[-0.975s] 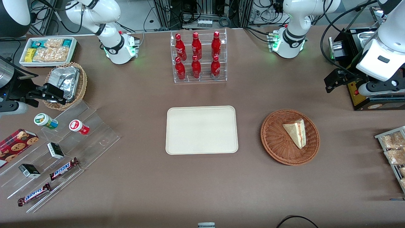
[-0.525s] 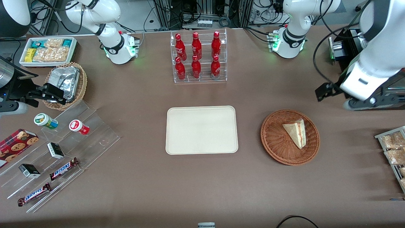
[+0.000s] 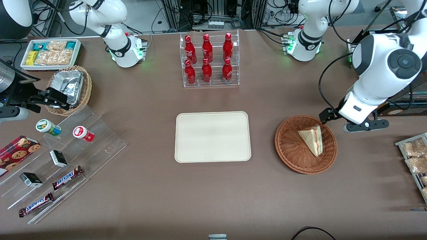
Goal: Place sandwich from basket to tray
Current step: 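Move the left gripper over the wrapped sandwich in the wicker basket, then lower the left gripper and close it on the sandwich's crust edge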
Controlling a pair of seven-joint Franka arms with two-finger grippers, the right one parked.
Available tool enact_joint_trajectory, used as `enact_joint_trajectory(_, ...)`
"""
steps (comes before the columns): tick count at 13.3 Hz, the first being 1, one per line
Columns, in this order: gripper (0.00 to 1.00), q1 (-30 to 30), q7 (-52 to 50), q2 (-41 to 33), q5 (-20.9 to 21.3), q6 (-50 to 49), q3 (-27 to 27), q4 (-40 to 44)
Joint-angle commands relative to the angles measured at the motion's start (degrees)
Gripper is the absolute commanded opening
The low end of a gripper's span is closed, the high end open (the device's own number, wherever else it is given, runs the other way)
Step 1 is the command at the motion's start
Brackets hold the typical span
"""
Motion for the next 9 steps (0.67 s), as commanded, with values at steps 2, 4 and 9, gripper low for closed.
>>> enact_joint_trajectory(2,1.00,0.07,-5.49,-0.75,-0.72,8.64,0.11,-7.31)
enact_joint_trajectory(4,1.00,0.07,-11.27,-0.31,-0.72,12.67,0.11,-10.21)
enact_joint_trajectory(9,1.00,0.77,-17.90,3.64,-0.72,14.89,0.12,-10.84)
